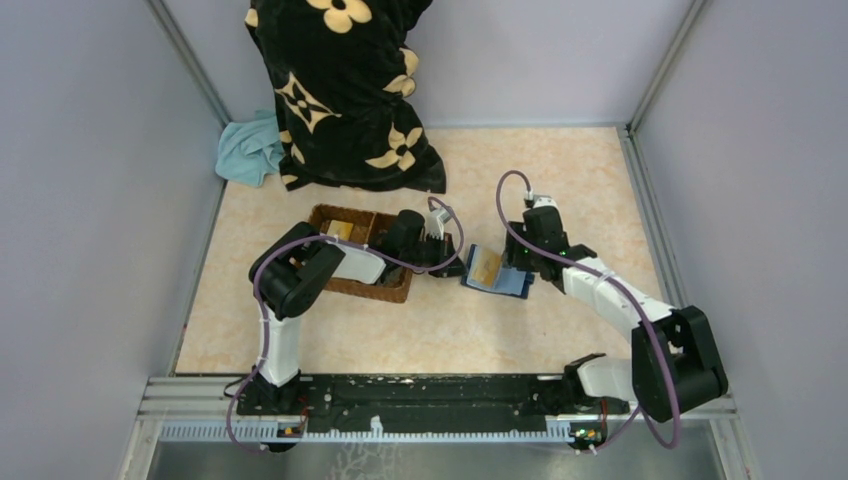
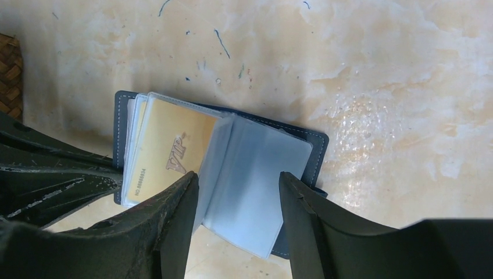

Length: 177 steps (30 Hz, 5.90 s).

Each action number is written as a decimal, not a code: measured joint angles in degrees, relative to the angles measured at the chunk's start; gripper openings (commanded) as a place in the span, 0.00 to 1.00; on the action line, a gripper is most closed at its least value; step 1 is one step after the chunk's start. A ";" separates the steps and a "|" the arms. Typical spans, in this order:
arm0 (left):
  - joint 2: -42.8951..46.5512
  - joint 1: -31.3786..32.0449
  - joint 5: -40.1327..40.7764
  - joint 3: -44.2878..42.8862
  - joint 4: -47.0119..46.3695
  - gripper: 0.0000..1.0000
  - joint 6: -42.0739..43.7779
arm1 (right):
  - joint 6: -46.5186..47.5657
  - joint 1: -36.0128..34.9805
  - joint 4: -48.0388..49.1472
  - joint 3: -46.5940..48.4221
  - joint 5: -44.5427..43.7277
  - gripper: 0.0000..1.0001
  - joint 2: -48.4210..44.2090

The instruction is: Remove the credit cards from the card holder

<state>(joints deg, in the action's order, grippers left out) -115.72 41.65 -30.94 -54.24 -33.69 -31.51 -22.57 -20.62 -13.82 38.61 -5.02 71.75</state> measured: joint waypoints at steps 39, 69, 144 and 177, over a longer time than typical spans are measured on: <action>9.92 0.42 10.93 0.13 11.82 0.03 4.87 | -2.40 0.17 10.88 -5.53 5.57 0.38 -0.02; 8.57 0.81 29.51 -9.05 35.50 0.84 5.51 | -4.57 -0.07 26.01 -4.37 8.85 0.29 14.60; 8.50 -1.95 4.48 -4.37 13.09 0.49 -0.81 | -6.78 2.82 28.39 -4.61 11.21 0.00 16.74; -6.88 -2.29 -1.70 -8.20 -7.39 0.74 -9.38 | -7.76 2.82 29.68 -8.63 13.51 0.00 13.75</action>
<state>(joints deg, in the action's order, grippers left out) -122.61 39.35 -32.64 -62.43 -41.08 -40.88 -30.33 -17.80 15.86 29.98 8.49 85.49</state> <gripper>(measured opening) 0.774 0.005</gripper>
